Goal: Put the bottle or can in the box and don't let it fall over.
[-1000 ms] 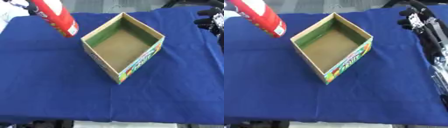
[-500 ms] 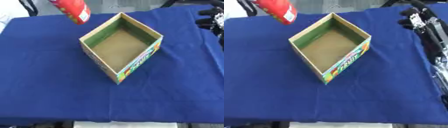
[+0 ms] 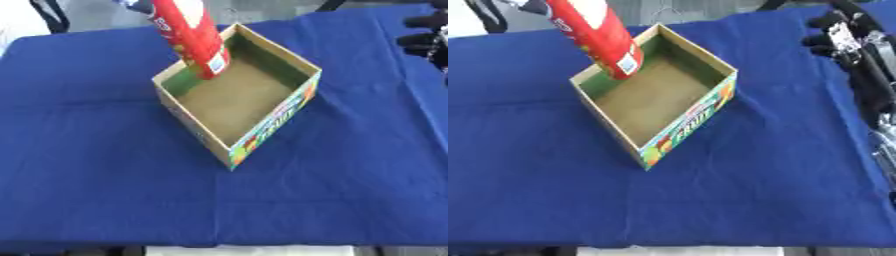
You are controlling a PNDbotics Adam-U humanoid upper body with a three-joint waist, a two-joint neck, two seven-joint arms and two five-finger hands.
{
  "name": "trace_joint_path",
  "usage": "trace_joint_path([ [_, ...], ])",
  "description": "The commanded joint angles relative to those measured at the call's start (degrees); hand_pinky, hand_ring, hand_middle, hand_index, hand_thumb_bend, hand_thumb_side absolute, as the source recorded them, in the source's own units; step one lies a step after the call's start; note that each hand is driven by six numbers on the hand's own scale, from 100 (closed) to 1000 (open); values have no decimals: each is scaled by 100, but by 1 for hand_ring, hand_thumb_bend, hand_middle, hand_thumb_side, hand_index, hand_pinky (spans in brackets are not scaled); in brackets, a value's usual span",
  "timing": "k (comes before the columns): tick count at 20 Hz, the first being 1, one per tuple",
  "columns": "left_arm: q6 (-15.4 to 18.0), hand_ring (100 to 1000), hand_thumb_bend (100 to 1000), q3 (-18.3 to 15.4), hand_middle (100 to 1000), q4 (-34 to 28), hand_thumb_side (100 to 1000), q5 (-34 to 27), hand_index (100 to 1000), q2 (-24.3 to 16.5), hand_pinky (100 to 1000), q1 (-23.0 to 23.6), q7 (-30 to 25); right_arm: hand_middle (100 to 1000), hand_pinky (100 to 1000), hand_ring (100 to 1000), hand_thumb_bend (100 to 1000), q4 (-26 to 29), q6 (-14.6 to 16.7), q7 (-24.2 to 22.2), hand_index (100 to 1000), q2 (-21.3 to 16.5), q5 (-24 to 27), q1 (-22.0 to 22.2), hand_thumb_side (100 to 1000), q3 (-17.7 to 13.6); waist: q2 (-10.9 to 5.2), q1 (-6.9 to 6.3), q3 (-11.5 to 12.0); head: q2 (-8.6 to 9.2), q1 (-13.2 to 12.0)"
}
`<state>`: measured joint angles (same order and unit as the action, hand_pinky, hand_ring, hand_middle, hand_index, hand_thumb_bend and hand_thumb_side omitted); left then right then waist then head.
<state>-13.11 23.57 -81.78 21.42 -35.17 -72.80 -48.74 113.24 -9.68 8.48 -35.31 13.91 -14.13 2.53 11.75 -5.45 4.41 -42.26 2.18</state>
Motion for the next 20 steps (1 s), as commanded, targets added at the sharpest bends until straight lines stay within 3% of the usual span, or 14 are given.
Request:
trace_joint_path([
  [1,46,457,279,-27,509,74,100,132,582,-18,111,-99,-5,783,840,765,100,129,4,-20,993,-37,23,-83,778,-20,-56,22,-41,109,-69],
  [9,185,477,278,88,534,292,100,282,596,125,156,-7,-36,783,841,764,100,116,-1,-25,995,6,2,-110,782,-9,44,1,-152,185,-132],
  [11,224,498,304,121,554,308,100,301,611,151,190,3,-49,783,841,764,100,112,-4,-29,995,12,-4,-115,784,-7,62,-4,-165,196,-138],
  [12,252,517,361,138,581,305,100,321,646,155,227,7,-60,783,841,765,100,110,-6,-31,995,16,-8,-117,785,-7,70,-6,-167,197,-138],
  [14,333,569,448,160,626,281,232,402,710,149,333,8,-99,783,841,765,100,107,-8,-34,995,16,-17,-117,785,-7,80,-9,-166,197,-138],
  [16,467,634,555,168,676,243,446,560,775,138,441,6,-164,783,841,764,100,103,-11,-37,995,18,-24,-117,787,-5,84,-14,-157,188,-137],
  [17,535,634,555,161,676,231,446,634,775,135,441,4,-200,783,841,764,100,101,-12,-40,995,17,-27,-117,787,-3,84,-17,-151,184,-136],
  [20,664,658,691,98,703,200,568,831,787,115,488,-19,-209,783,841,765,100,89,-20,-47,996,15,-31,-107,790,1,68,-24,-128,153,-128],
])
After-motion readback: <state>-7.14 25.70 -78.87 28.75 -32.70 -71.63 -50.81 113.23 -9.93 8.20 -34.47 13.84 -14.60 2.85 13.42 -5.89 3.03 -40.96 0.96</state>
